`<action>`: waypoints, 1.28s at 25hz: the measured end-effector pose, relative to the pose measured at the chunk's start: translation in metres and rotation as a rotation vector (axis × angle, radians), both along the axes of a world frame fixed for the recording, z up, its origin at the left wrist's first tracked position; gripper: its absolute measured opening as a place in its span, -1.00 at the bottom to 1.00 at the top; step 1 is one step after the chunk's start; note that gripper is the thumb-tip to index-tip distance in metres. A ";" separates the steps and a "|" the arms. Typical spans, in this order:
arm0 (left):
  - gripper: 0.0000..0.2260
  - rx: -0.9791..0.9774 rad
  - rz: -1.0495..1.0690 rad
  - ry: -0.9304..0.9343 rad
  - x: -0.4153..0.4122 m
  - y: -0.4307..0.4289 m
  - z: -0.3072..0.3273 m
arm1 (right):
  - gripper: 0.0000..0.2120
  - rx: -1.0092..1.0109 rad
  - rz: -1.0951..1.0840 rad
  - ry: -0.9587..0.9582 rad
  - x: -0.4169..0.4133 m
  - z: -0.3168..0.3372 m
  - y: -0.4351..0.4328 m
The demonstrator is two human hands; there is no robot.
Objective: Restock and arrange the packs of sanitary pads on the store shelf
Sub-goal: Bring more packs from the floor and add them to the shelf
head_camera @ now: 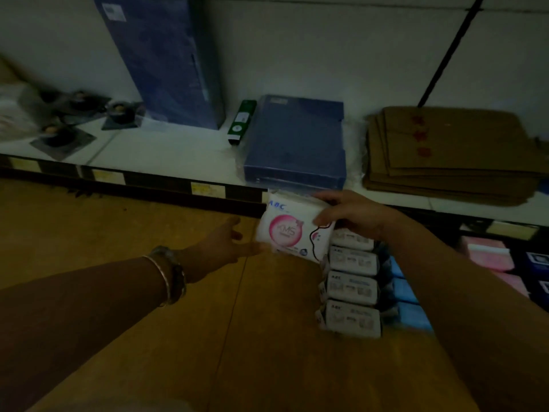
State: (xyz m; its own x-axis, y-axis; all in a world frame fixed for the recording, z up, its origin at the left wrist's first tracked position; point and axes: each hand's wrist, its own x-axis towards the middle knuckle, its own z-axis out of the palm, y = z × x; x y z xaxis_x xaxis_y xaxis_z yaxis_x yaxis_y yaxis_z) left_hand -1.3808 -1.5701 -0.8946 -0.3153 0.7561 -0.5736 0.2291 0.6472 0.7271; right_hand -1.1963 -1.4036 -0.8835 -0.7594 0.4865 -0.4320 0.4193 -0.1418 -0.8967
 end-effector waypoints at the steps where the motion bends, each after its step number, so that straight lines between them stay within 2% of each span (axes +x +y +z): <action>1: -0.05 0.053 0.014 -0.064 -0.002 0.003 0.004 | -0.67 -0.025 -0.013 0.040 0.004 0.007 0.002; 5: -0.15 0.181 0.029 -0.326 -0.004 0.016 0.008 | -0.56 -0.078 -0.055 0.158 0.012 0.020 0.007; 8: -0.52 0.216 0.049 -0.507 -0.002 0.029 0.008 | -0.49 -0.111 -0.091 0.186 0.011 0.015 0.012; 10: -0.64 0.244 0.079 -0.557 -0.001 0.036 0.004 | -0.40 -0.127 -0.153 0.180 0.009 0.007 0.012; 13: -0.62 0.229 0.166 -0.645 -0.001 0.038 0.000 | -0.44 -0.198 -0.435 0.248 0.004 0.005 0.003; 16: -0.58 0.214 0.278 -0.748 0.003 0.022 0.014 | -0.67 -0.242 -0.698 0.299 -0.004 0.021 -0.023; 18: -0.41 0.227 0.332 -0.821 0.011 0.009 0.032 | -0.77 -0.210 -0.773 0.278 -0.006 0.042 -0.042; 20: -0.25 0.216 0.364 -0.859 0.019 -0.003 0.056 | -0.83 -0.194 -0.806 0.258 -0.003 0.070 -0.056; 23: -0.19 0.186 0.378 -0.873 0.025 -0.015 0.103 | -0.86 -0.182 -0.794 0.199 0.003 0.122 -0.066; 25: -0.27 0.189 0.363 -0.872 0.028 -0.017 0.145 | -0.86 -0.173 -0.786 0.168 0.007 0.168 -0.067; 28: -0.61 0.178 0.386 -0.836 0.034 -0.014 0.223 | -0.77 -0.143 -0.791 0.155 0.013 0.247 -0.068; 30: -0.63 0.197 0.348 -0.836 0.035 -0.012 0.277 | -0.70 -0.109 -0.779 0.146 0.017 0.302 -0.070; 32: -0.55 0.210 0.325 -0.817 0.030 -0.008 0.335 | -0.68 -0.081 -0.757 0.154 0.021 0.359 -0.071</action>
